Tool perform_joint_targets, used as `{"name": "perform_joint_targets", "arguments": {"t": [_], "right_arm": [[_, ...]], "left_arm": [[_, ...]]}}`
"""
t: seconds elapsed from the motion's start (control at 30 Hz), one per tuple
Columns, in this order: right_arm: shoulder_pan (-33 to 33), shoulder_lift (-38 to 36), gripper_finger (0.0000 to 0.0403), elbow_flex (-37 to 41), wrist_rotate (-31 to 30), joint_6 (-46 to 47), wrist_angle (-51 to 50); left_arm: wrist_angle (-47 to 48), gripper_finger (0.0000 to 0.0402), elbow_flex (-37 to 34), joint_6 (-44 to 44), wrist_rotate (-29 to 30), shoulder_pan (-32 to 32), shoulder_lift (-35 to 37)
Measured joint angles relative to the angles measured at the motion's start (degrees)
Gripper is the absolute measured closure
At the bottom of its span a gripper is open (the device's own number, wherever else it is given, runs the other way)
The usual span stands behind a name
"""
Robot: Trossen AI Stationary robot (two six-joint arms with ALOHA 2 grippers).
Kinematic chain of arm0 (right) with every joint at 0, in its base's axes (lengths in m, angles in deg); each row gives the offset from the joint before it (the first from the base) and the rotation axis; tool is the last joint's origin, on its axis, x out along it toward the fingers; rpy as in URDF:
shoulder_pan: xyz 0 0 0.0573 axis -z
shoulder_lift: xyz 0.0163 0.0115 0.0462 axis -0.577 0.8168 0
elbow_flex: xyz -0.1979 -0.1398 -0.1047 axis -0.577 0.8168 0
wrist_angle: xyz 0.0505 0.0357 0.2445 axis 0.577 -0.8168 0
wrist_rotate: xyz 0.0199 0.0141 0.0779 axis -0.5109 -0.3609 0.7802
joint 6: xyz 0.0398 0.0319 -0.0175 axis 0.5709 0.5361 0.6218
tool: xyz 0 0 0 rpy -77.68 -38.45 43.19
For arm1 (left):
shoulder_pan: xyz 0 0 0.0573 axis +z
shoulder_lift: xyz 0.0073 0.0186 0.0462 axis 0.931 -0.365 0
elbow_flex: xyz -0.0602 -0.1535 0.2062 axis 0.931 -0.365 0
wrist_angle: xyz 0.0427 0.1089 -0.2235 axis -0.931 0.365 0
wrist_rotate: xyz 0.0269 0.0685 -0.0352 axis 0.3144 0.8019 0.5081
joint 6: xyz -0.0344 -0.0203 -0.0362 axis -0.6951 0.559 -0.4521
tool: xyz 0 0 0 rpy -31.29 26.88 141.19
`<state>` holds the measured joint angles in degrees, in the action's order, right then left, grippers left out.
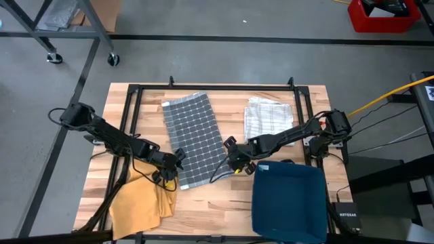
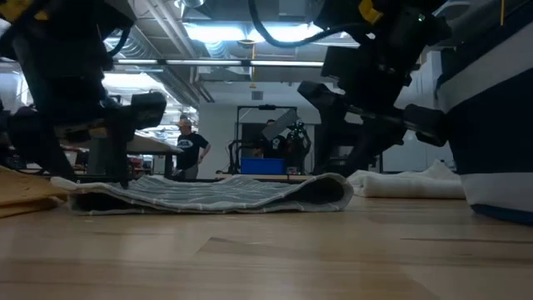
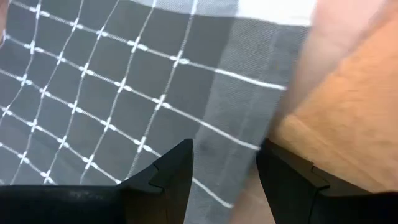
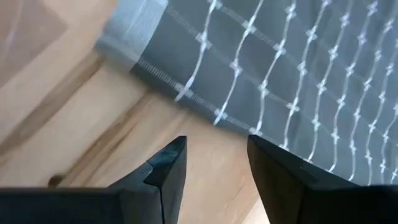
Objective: Fold towel
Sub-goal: Fold the gray towel
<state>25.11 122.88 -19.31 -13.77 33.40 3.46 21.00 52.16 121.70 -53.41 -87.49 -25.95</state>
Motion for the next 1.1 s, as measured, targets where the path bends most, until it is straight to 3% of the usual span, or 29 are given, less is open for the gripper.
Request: {"name": "perform_joint_targets", "arguments": {"t": [0.67, 0.9, 1.1], "right_arm": [[-0.02, 1.69, 0.0228, 0.00, 3.41, -5.97, 0.40], [0.01, 1.68, 0.0228, -3.97, -7.05, -7.64, -0.40], [0.13, 1.60, 0.0228, -8.61, -4.58, -7.53, 0.17]], "left_arm": [[-4.12, 0.0235, 0.09, -0.20, 1.74, 0.00, -3.82], [-3.96, 0.0235, 0.09, -0.74, 1.77, 0.01, -3.84], [-3.92, 0.0235, 0.07, -0.85, 1.78, 0.00, -3.86]]}}
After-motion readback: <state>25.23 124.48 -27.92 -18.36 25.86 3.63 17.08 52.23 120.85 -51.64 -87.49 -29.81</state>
